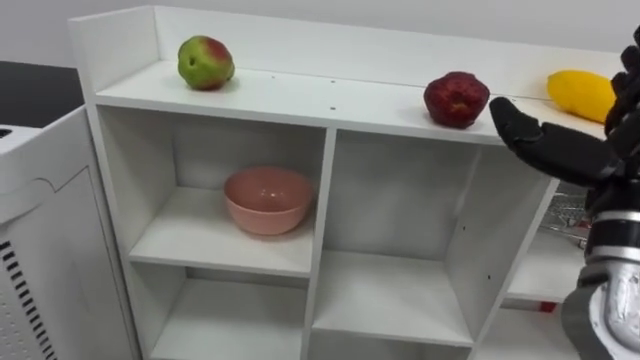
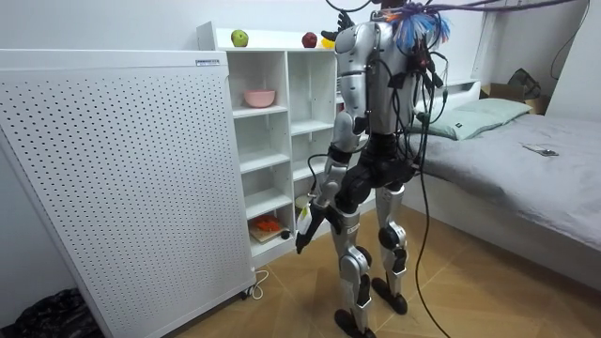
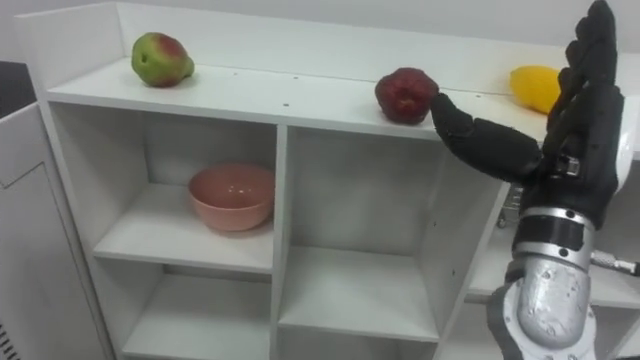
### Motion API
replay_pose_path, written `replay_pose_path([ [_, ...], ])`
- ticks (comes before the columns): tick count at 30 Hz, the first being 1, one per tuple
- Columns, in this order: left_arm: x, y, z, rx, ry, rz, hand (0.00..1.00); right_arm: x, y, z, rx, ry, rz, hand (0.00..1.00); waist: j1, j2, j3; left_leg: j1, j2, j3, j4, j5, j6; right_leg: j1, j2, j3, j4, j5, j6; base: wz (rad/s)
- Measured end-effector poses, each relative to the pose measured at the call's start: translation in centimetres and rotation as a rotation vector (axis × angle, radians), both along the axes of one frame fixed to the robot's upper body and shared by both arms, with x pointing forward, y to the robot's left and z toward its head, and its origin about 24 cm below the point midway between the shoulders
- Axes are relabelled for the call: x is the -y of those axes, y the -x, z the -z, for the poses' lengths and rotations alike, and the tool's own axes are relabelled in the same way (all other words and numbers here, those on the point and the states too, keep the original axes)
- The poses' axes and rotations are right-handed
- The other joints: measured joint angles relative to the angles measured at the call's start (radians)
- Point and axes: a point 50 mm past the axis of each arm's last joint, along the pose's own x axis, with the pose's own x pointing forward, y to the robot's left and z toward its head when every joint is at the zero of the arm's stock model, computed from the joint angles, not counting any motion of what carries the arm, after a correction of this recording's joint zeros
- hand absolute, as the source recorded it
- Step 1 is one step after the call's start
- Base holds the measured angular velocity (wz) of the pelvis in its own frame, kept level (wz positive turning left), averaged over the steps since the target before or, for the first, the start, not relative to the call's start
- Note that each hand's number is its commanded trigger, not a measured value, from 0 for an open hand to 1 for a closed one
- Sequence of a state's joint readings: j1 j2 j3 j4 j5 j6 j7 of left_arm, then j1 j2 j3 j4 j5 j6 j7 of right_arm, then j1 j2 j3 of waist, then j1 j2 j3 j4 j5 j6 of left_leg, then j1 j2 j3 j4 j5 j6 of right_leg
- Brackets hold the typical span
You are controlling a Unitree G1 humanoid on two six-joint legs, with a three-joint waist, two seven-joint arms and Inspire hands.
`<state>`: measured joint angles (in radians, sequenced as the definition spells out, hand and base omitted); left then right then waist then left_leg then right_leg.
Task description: Arrange fruit in the closet
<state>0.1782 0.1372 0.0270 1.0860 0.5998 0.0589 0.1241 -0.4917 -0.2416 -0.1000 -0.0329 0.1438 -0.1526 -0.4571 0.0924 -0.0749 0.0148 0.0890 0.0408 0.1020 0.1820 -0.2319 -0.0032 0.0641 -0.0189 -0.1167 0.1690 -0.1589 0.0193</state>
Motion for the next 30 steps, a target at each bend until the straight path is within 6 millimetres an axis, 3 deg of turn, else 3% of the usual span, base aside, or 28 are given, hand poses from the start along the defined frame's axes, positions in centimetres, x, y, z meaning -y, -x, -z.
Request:
replay_pose_path([
  [7,0.0,-1.0,-0.1,-0.004,0.003,0.03,0.0,-0.1,-1.3,-0.6,-0.032,0.03,-0.019,0.0,0.0,-0.001,-0.0026,-0.015,0.0,-0.017,0.006,0.001,-0.001,-0.011,-0.001,-0.012,0.0,0.0,0.0,0.06],
  [17,-0.2,-1.6,-0.2,0.002,0.002,0.038,0.0,0.1,-2.2,0.2,-0.136,0.134,-0.057,0.0,0.023,-0.018,-0.0108,-0.004,0.001,-0.027,0.004,0.001,-0.001,-0.008,0.002,0.002,0.0,0.0,0.0,-0.04],
  [30,-0.6,-1.6,-0.3,-0.024,0.027,0.049,0.0,0.0,-2.6,0.7,-0.184,0.174,-0.115,0.0,0.029,-0.024,-0.01,0.008,0.0,-0.024,0.001,0.002,-0.002,0.005,0.0,-0.012,-0.001,0.001,-0.001,0.0],
])
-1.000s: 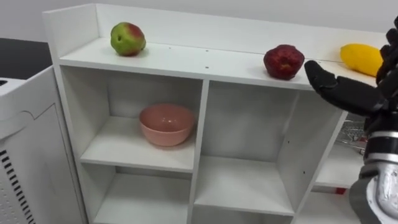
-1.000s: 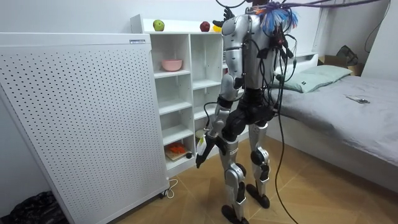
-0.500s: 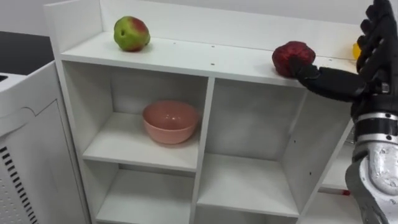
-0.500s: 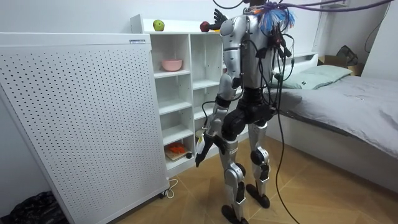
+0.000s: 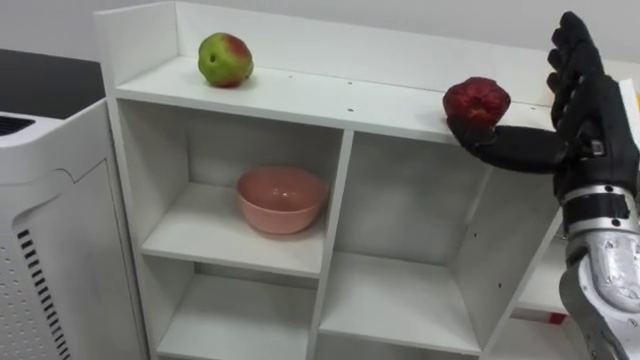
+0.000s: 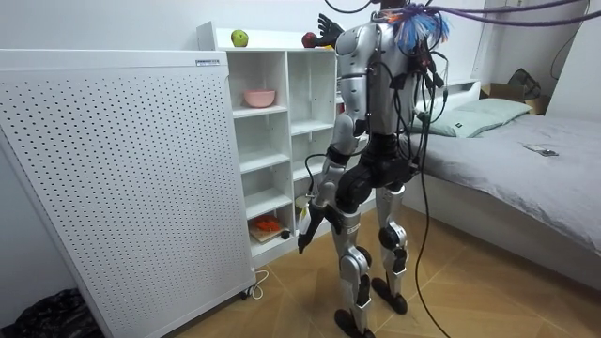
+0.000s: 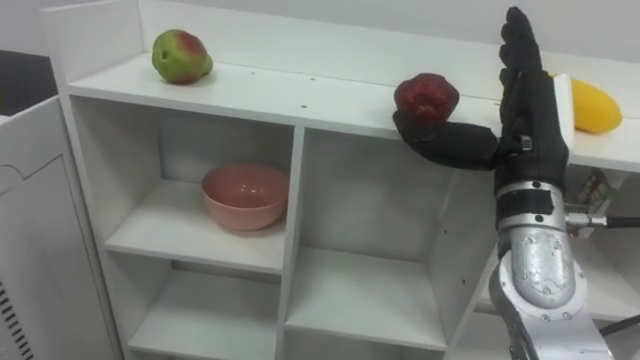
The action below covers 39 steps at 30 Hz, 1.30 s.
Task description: Arrange fruit in the closet
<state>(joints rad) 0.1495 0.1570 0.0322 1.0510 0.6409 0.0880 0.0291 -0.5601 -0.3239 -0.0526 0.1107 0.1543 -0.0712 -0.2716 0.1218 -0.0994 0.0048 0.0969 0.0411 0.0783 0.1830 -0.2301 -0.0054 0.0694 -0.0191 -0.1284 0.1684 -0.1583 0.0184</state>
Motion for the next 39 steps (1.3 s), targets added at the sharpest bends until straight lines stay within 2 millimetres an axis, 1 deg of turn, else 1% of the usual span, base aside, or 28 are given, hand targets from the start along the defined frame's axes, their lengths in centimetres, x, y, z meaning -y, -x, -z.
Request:
replay_pose_path([
  [3,0.0,0.0,0.0,-0.001,0.001,0.001,0.0,-0.4,-0.1,0.1,-0.01,0.018,-0.024,0.0,0.002,0.001,0.0003,-0.001,0.0,-0.001,0.002,0.0,0.0,-0.001,-0.001,-0.01,0.0,0.001,-0.002,0.0],
  [6,0.0,-0.1,0.0,0.001,0.0,0.001,0.0,-0.8,-0.3,0.5,-0.04,0.067,-0.055,0.0,0.005,0.001,0.0003,-0.002,0.0,-0.001,0.002,0.0,0.0,-0.002,-0.001,-0.01,0.001,0.002,-0.003,0.0],
  [7,0.0,-0.1,0.0,0.002,-0.001,0.001,0.0,-0.9,-0.4,0.7,-0.051,0.078,-0.061,0.09,0.008,0.0,0.0002,-0.003,0.0,-0.001,0.002,0.0,0.0,-0.002,-0.001,-0.011,0.001,0.002,-0.003,0.0],
  [8,0.0,-0.1,0.0,0.002,-0.001,0.001,0.0,-0.9,-0.4,0.8,-0.055,0.08,-0.063,0.2,0.009,0.0,0.0002,-0.003,0.0,-0.001,0.002,0.0,0.0,-0.003,-0.001,-0.011,0.001,0.002,-0.003,0.0],
  [9,0.0,-0.1,0.0,0.003,-0.001,0.001,0.0,-0.9,-0.5,0.9,-0.06,0.082,-0.064,0.25,0.012,0.0,0.0002,-0.005,0.0,-0.002,0.002,0.0,0.0,-0.004,-0.001,-0.011,0.0,0.002,-0.003,0.0],
  [10,0.0,-0.1,0.0,0.004,-0.001,0.001,0.0,-0.9,-0.5,0.9,-0.062,0.084,-0.066,0.56,0.013,0.0,0.0001,-0.007,0.0,-0.002,0.002,0.0,0.0,-0.005,-0.001,-0.012,0.0,0.002,-0.002,0.0],
  [12,-0.1,-0.2,-0.1,0.008,-0.002,0.002,0.0,-0.9,-0.5,0.9,-0.063,0.087,-0.071,1.0,0.014,0.0,-0.0001,-0.01,0.0,-0.004,0.002,0.0,0.0,-0.007,-0.001,-0.013,0.0,0.002,-0.002,0.0],
  [15,-0.1,-0.4,-0.2,0.019,-0.007,0.004,0.0,-1.0,-0.6,0.6,-0.054,0.092,-0.075,1.0,0.015,-0.001,-0.0009,-0.019,0.0,-0.008,0.004,0.0,0.0,-0.016,-0.002,-0.015,0.0,0.002,-0.003,0.0],
  [25,-0.5,-0.5,-0.3,0.023,-0.021,0.005,0.0,-0.9,-0.6,0.6,-0.053,0.094,-0.073,1.0,0.018,-0.001,-0.001,-0.018,-0.001,-0.009,0.004,0.0,0.0,-0.014,-0.002,-0.016,0.001,0.002,-0.003,0.0],
  [28,-0.5,-0.4,-0.3,0.019,-0.024,0.004,0.0,-1.0,-0.7,0.0,-0.036,0.096,-0.073,1.0,0.018,-0.001,-0.001,-0.019,-0.001,-0.009,0.004,0.0,0.0,-0.015,-0.002,-0.017,0.0,0.002,-0.003,0.0],
  [33,-0.5,-0.4,-0.3,0.015,-0.029,0.004,0.0,-1.0,-0.7,-0.4,-0.025,0.1,-0.072,1.0,0.017,-0.001,-0.0011,-0.019,-0.001,-0.015,0.003,0.0,0.0,-0.012,-0.002,-0.025,0.0,0.002,-0.003,0.03],
  [36,-0.5,-0.5,-0.3,0.015,-0.029,0.004,0.0,-1.1,-0.8,-0.4,-0.029,0.105,-0.08,1.0,0.016,-0.001,-0.001,-0.021,-0.001,-0.024,0.004,0.0,0.0,-0.011,-0.004,-0.037,0.0,0.002,-0.003,0.06],
  [39,-0.5,-0.4,-0.3,0.013,-0.028,0.004,0.0,-1.1,-0.8,-0.4,-0.029,0.107,-0.083,1.0,0.016,-0.001,-0.001,-0.023,-0.001,-0.025,0.004,0.0,0.0,-0.011,-0.004,-0.038,0.0,0.002,-0.003,0.02],
])
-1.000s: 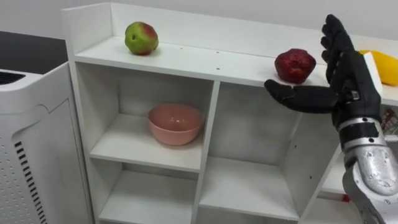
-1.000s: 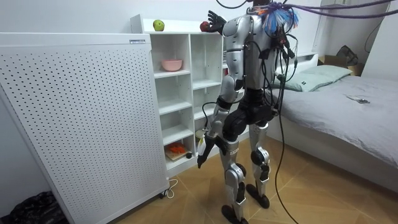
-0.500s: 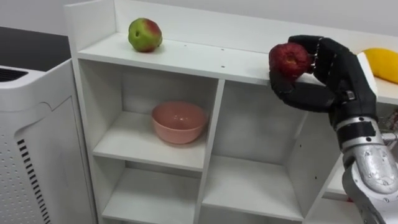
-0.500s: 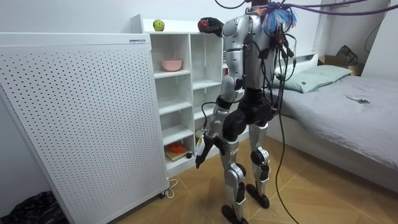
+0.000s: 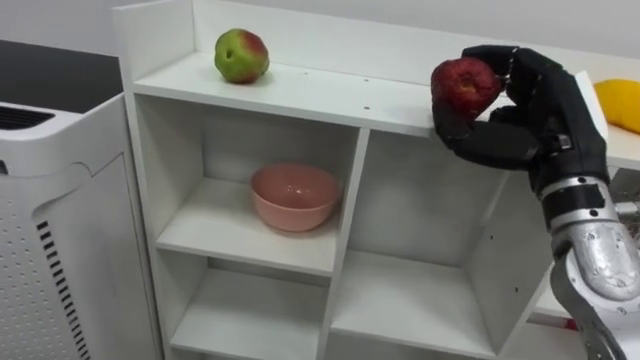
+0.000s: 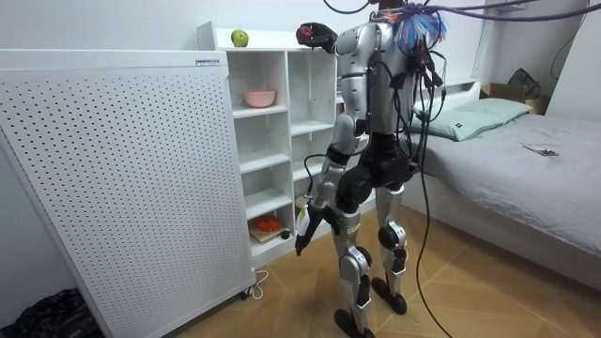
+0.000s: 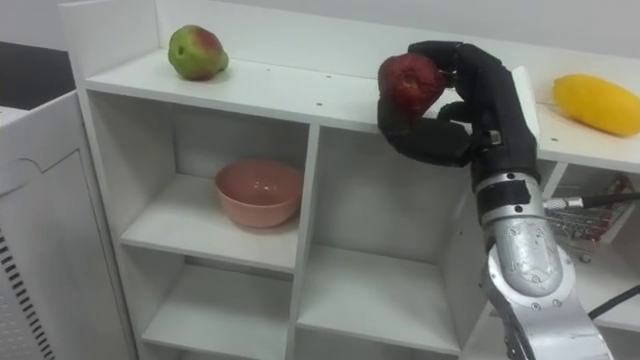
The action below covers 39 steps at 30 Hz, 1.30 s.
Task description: Arrange fruit in the closet
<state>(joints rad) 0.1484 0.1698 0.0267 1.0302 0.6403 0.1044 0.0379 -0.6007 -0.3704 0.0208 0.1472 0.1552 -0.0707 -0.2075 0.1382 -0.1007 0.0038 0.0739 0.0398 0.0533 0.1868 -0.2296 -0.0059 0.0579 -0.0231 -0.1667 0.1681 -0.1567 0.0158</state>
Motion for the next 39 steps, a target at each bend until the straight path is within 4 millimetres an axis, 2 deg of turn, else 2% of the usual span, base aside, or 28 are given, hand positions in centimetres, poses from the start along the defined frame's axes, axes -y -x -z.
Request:
replay_pose_path([
  [5,0.0,-0.1,0.0,0.002,0.0,-0.001,0.0,-0.5,0.6,-0.4,0.024,0.013,-0.023,1.0,-0.004,-0.001,-0.0004,-0.001,0.001,0.017,-0.001,0.0,0.0,-0.007,0.0,0.004,0.0,0.0,0.0,-0.07],
  [8,0.0,-0.1,0.0,0.0,0.001,0.0,0.0,-1.2,1.9,-1.0,0.074,0.043,-0.062,1.0,-0.009,-0.002,-0.0007,0.005,0.001,0.02,-0.004,0.0,0.0,-0.004,0.001,0.006,0.0,0.0,0.0,-0.05],
  [10,0.1,0.0,0.1,-0.003,0.001,0.0,0.0,-2.1,2.9,-1.8,0.124,0.085,-0.101,1.0,-0.011,-0.002,-0.0008,0.012,0.001,0.025,-0.005,0.0,0.0,0.0,0.003,0.024,0.0,0.0,0.0,-0.08],
  [16,0.2,0.5,0.3,-0.008,-0.001,0.001,0.0,-4.3,4.8,-3.6,0.234,0.118,-0.217,1.0,-0.018,0.001,0.0012,0.025,0.002,0.027,-0.009,0.0,0.0,0.011,0.004,0.026,-0.001,0.0,0.0,-0.01],
  [22,0.7,0.5,0.5,-0.023,0.001,0.038,0.0,-6.8,5.2,-2.2,0.18,0.172,-0.356,1.0,-0.017,0.01,0.0068,0.013,0.002,0.029,0.002,0.0,0.0,0.005,0.004,0.027,0.001,0.002,-0.003,0.0],
  [26,1.1,0.3,0.5,-0.024,0.007,0.067,0.0,-8.1,5.4,-1.2,0.146,0.164,-0.44,1.0,-0.021,0.021,0.006,0.0,0.003,0.029,0.004,0.0,0.0,-0.006,0.005,0.027,0.004,0.004,-0.007,0.0],
  [29,1.6,0.3,0.6,-0.03,0.012,0.105,0.0,-8.2,5.5,1.0,0.062,0.145,-0.461,1.0,-0.023,0.036,0.0019,-0.003,0.002,0.023,0.004,0.0,0.0,-0.006,0.004,0.026,0.003,0.004,-0.006,0.05],
  [31,1.8,-0.1,0.6,-0.015,0.016,0.1,0.0,-8.4,5.3,3.7,-0.045,0.108,-0.467,1.0,-0.019,0.044,-0.0001,-0.018,0.001,0.021,0.012,0.0,0.0,-0.02,0.002,0.023,0.004,0.004,-0.006,0.02],
  [32,1.8,-0.3,0.6,-0.008,0.013,0.095,0.0,-8.6,5.2,4.4,-0.073,0.102,-0.469,1.0,-0.02,0.046,-0.0002,-0.026,0.001,0.021,0.014,0.0,0.0,-0.028,0.002,0.024,0.005,0.004,-0.006,-0.04],
  [34,2.0,-1.1,0.7,0.015,0.001,0.081,0.0,-8.9,4.2,7.4,-0.203,0.082,-0.469,1.0,-0.017,0.055,0.0044,-0.06,0.001,0.025,0.026,0.002,0.0,-0.063,0.0,0.025,0.013,0.005,-0.008,-0.03],
  [35,2.0,-1.3,0.7,0.022,0.004,0.063,0.0,-8.8,4.0,8.2,-0.24,0.079,-0.461,1.0,-0.018,0.058,0.0062,-0.072,0.001,0.023,0.032,0.002,0.0,-0.073,-0.001,0.024,0.022,0.005,-0.008,0.03],
  [37,2.2,-2.3,0.5,0.067,0.015,0.021,0.0,-8.0,3.1,11.5,-0.382,0.068,-0.406,1.0,-0.016,0.067,0.0106,-0.111,0.0,0.022,0.047,0.004,0.002,-0.114,-0.005,0.021,0.041,0.005,-0.008,0.06],
  [39,2.2,-2.5,0.5,0.086,0.026,-0.011,0.0,-7.4,2.9,13.4,-0.46,0.06,-0.37,1.0,-0.017,0.072,0.0134,-0.147,-0.002,0.016,0.059,0.006,0.004,-0.149,-0.01,0.011,0.057,0.005,-0.008,0.09],
])
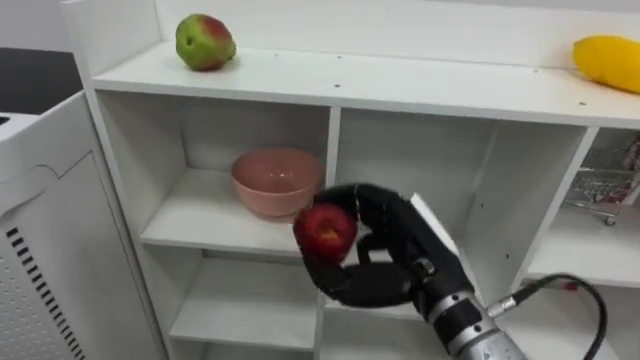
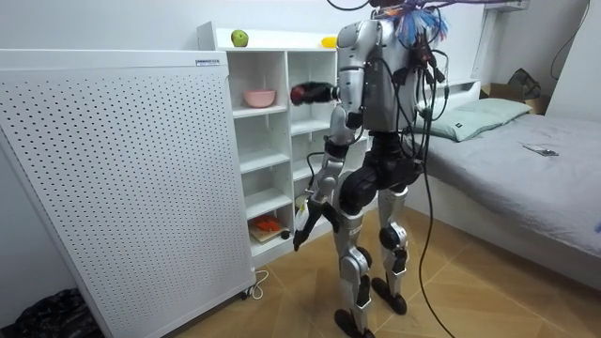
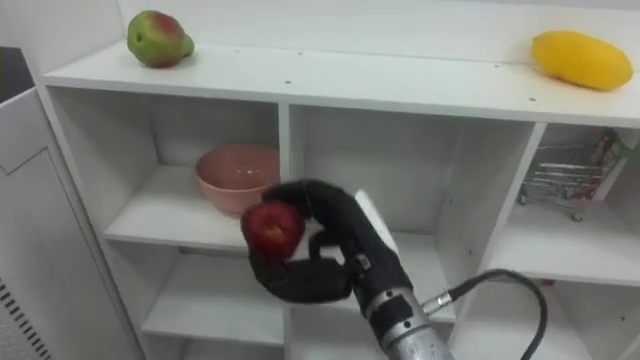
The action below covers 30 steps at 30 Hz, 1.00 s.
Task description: Arrange fruit in the closet
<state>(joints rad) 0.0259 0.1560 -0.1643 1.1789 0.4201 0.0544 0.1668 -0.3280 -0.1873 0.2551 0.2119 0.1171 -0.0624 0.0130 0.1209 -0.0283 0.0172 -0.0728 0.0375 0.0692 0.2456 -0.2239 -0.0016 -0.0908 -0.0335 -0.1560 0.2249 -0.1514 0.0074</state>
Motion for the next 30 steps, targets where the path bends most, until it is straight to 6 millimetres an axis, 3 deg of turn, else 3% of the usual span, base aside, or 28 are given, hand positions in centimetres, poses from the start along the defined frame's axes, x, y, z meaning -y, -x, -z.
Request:
replay_pose_path([
  [3,0.0,-0.1,0.0,0.007,-0.006,-0.01,0.0,0.7,-0.2,2.4,-0.091,0.002,0.082,1.0,-0.004,0.006,0.0033,-0.067,0.001,-0.018,0.033,0.0,0.0,-0.068,-0.004,-0.016,0.043,0.0,0.0,0.13],
  [7,1.0,-1.0,0.0,0.057,0.042,-0.071,0.0,2.0,-0.2,5.1,-0.183,0.029,0.202,1.0,-0.003,0.028,0.0186,-0.165,-0.01,-0.03,0.082,0.004,0.006,-0.166,-0.025,-0.04,0.111,-0.003,-0.001,0.15],
  [12,1.0,-1.3,-0.1,0.108,0.056,-0.157,0.0,2.8,-0.2,6.8,-0.253,-0.009,0.297,1.0,0.018,0.036,0.0258,-0.298,-0.023,-0.011,0.152,0.007,0.012,-0.317,-0.052,-0.033,0.201,-0.011,-0.002,-0.05],
  [17,1.1,-0.9,0.0,0.115,0.042,-0.181,0.0,4.5,-0.1,8.4,-0.376,-0.227,0.426,1.0,0.025,0.045,0.0351,-0.436,-0.033,-0.009,0.239,0.001,0.025,-0.445,-0.07,-0.023,0.282,-0.03,-0.015,0.01],
  [21,1.7,-0.1,0.2,0.09,0.053,-0.187,0.0,6.4,-0.1,9.9,-0.522,-0.573,0.556,1.0,0.035,0.046,0.0361,-0.537,-0.034,-0.005,0.296,-0.004,0.025,-0.549,-0.075,-0.008,0.339,-0.038,-0.019,0.01],
  [25,2.2,-0.5,0.1,0.098,0.074,-0.198,0.0,8.3,-1.2,9.0,-0.531,-0.913,0.65,1.0,0.062,0.049,0.0353,-0.612,-0.034,0.009,0.311,0.012,0.025,-0.637,-0.088,-0.008,0.373,-0.033,-0.029,-0.02],
  [30,2.7,-1.2,-0.1,0.133,0.104,-0.214,0.0,10.1,-3.4,6.3,-0.471,-1.112,0.67,1.0,0.076,0.051,0.0345,-0.663,-0.036,0.018,0.321,0.02,0.022,-0.701,-0.097,0.001,0.406,-0.032,-0.042,0.0],
])
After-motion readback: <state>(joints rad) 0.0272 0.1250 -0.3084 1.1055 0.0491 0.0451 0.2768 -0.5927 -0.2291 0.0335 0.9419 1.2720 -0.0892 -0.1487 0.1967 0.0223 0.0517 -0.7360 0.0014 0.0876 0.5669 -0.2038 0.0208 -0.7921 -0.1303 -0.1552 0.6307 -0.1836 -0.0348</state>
